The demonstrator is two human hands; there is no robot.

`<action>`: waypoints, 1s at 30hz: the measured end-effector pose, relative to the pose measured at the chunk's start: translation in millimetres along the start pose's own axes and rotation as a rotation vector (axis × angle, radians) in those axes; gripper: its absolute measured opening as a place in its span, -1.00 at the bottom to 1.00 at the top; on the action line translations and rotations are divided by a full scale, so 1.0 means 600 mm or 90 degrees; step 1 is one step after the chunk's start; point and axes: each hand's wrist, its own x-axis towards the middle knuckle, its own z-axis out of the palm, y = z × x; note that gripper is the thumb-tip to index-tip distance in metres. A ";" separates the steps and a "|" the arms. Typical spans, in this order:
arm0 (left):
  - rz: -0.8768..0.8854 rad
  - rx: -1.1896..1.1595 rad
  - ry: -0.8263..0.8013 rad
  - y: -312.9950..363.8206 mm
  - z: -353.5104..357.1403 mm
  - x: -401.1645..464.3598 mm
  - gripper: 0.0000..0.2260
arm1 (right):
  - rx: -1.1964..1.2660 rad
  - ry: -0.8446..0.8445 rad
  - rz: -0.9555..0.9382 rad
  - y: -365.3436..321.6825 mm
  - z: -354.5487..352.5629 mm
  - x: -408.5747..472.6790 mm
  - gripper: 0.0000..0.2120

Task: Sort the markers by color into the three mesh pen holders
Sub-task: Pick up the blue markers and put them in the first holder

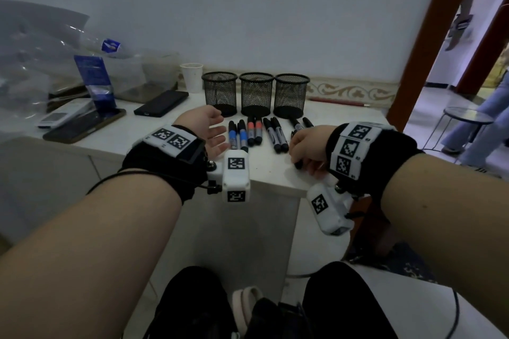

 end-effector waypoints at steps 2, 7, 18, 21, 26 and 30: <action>0.001 0.004 0.003 0.004 -0.002 0.001 -0.76 | 0.024 0.020 -0.011 -0.002 -0.008 -0.003 -0.91; 0.017 0.008 0.006 0.015 -0.007 0.006 -0.65 | 0.132 0.045 -0.032 -0.015 -0.038 -0.009 -0.88; 0.014 0.002 0.003 0.032 -0.038 0.022 -0.74 | 0.287 0.017 -0.050 -0.046 -0.037 0.009 -0.85; 0.009 -0.006 0.001 0.035 -0.048 0.026 -0.80 | 0.302 0.001 -0.035 -0.051 -0.024 0.022 -0.86; 0.006 -0.014 0.000 0.037 -0.058 0.036 -0.79 | 0.311 0.007 -0.015 -0.061 -0.006 0.040 -0.90; 0.000 -0.016 0.005 0.036 -0.062 0.043 -0.80 | 0.317 0.000 -0.007 -0.064 0.003 0.046 -0.88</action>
